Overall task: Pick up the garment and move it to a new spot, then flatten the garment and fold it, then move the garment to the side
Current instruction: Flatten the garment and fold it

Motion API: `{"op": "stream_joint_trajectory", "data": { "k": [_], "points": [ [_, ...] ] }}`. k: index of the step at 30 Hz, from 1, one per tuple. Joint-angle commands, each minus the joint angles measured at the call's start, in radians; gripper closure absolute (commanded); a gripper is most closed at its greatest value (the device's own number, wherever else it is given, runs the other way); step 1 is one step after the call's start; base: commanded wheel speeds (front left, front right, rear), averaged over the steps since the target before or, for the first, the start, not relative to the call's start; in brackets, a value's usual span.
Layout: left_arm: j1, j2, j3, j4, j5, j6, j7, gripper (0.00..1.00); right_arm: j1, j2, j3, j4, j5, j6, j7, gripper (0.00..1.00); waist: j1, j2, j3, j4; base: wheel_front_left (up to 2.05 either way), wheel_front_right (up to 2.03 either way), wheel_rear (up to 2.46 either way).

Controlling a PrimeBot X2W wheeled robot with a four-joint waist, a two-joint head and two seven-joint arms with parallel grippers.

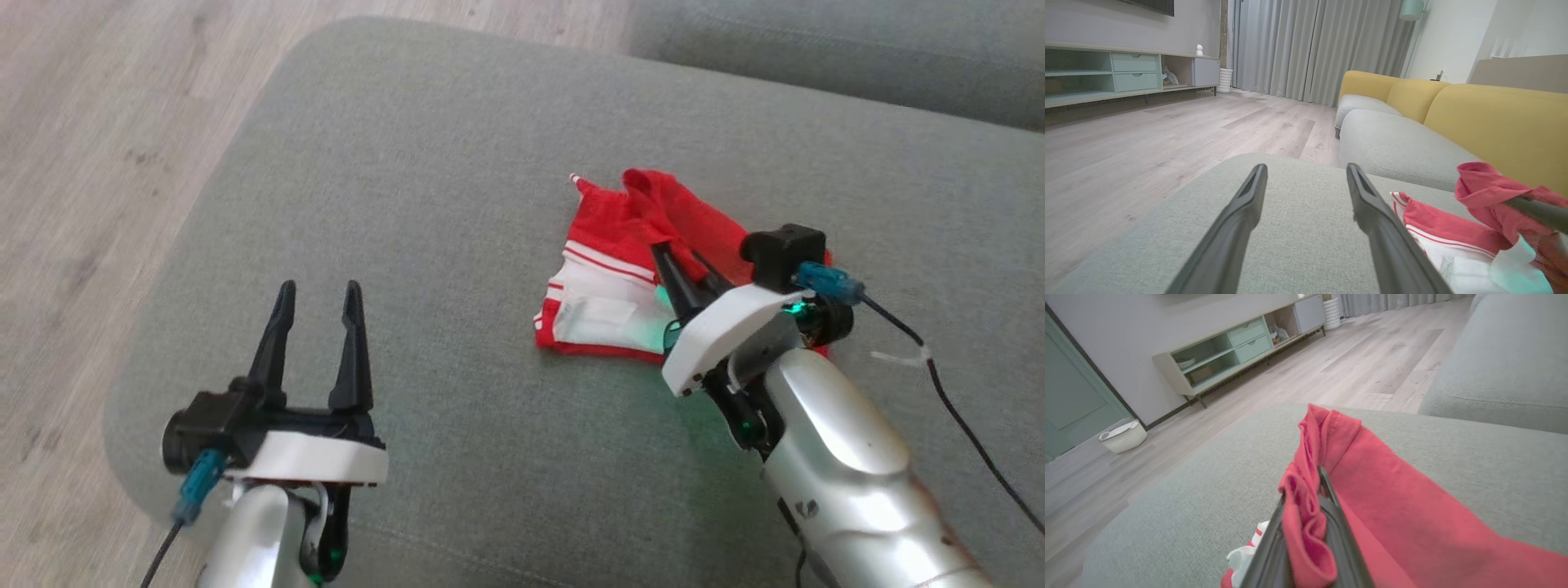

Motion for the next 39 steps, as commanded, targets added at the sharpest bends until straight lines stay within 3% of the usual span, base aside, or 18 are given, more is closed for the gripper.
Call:
{"op": "stream_joint_trajectory", "data": {
  "k": [1,17,18,19,20,26,31,35,39],
  "points": [
    [-0.055,0.006,0.017,-0.037,-0.01,0.01,-0.005,0.0,-0.047,0.008,0.037,0.002,0.011,0.007,-0.019,1.0,-0.0001,0.0,0.027,0.024,0.0,0.0,0.0],
    [-0.069,0.006,-0.023,-0.03,-0.036,0.027,-0.005,0.0,-0.099,0.008,0.132,0.173,0.069,0.007,-0.083,1.0,-0.0001,0.0,0.051,0.073,0.0,0.0,0.0],
    [-0.069,0.006,-0.024,-0.03,-0.038,0.027,-0.005,0.0,-0.1,0.008,0.143,0.177,0.08,0.007,-0.082,0.93,-0.0001,0.0,0.05,0.074,0.0,0.0,0.0],
    [-0.069,0.006,-0.026,-0.029,-0.039,0.027,-0.005,0.0,-0.1,0.008,0.16,0.173,0.095,0.007,-0.083,0.24,-0.0001,0.0,0.049,0.075,0.0,0.0,0.0],
    [-0.069,0.006,-0.028,-0.027,-0.039,0.028,-0.005,0.0,-0.098,0.008,0.181,0.167,0.115,0.007,-0.081,0.0,-0.0001,0.0,0.047,0.076,0.0,0.0,0.0],
    [-0.058,0.006,-0.02,-0.017,-0.032,0.028,-0.005,0.0,-0.099,0.008,0.316,0.103,0.192,0.007,-0.073,0.0,-0.0001,0.0,0.026,0.058,0.0,0.0,0.0],
    [-0.05,0.006,-0.002,-0.013,-0.016,0.022,-0.005,0.0,-0.105,0.008,0.362,0.046,0.266,0.007,-0.089,0.0,-0.0001,0.0,-0.007,0.021,0.0,0.0,0.0],
    [-0.043,0.006,0.015,-0.016,0.0,0.015,-0.005,0.0,-0.13,0.008,0.341,0.051,0.242,0.007,-0.148,0.0,-0.0001,0.0,-0.028,-0.021,0.0,0.0,0.0],
    [-0.036,0.006,0.034,-0.021,0.013,0.01,-0.005,0.0,-0.148,0.008,0.229,0.089,0.121,0.007,-0.198,0.0,-0.0001,0.0,-0.042,-0.069,0.0,0.0,0.0]
  ]
}}
